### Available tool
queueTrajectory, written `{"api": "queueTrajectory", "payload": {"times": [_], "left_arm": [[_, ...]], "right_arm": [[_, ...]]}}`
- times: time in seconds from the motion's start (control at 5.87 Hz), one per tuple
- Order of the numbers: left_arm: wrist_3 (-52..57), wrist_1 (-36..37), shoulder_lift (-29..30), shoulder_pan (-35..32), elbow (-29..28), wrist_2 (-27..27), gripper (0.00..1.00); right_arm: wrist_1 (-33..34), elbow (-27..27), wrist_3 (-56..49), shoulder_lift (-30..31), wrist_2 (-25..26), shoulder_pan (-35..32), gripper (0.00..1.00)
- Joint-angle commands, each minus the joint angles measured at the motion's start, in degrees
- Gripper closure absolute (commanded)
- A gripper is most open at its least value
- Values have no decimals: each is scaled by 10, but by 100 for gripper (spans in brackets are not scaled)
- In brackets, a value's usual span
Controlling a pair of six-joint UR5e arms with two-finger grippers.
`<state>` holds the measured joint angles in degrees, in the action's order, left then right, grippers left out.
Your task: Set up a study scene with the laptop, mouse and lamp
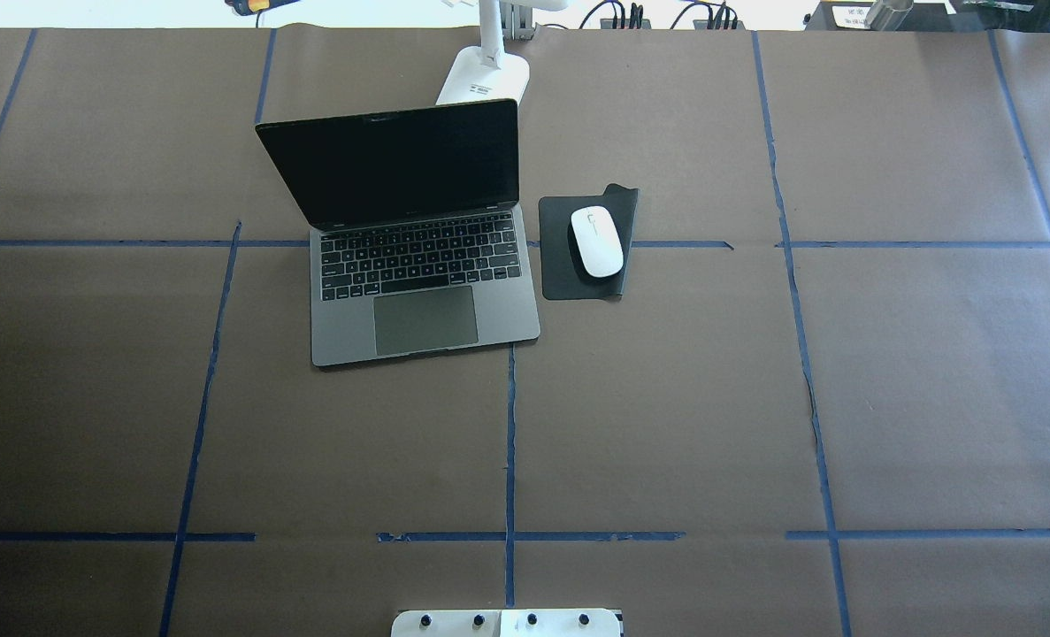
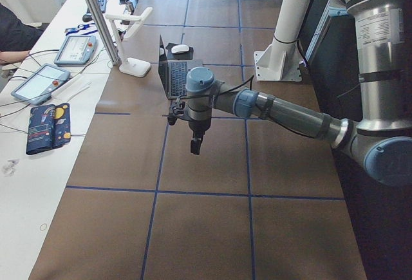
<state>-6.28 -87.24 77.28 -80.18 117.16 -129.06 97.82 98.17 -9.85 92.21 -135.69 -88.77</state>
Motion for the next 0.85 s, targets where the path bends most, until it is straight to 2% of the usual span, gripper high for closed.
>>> {"api": "queueTrajectory", "payload": {"times": [0.0,0.17,0.34,0.51,0.68], "left_arm": [[119,0,-28,-86,-41,-2,0],[144,-1,-28,-102,-73,-45,0],[143,0,-28,-102,-86,-64,0],[144,-1,-27,-103,-120,-62,0],[135,-1,-23,-103,-121,-63,0]], "right_arm": [[0,1,1,-1,0,0,0],[0,2,2,-2,-1,0,0],[0,1,2,-3,-1,1,0],[-1,1,4,-3,-1,2,0],[-7,1,4,-3,-1,2,0]]}}
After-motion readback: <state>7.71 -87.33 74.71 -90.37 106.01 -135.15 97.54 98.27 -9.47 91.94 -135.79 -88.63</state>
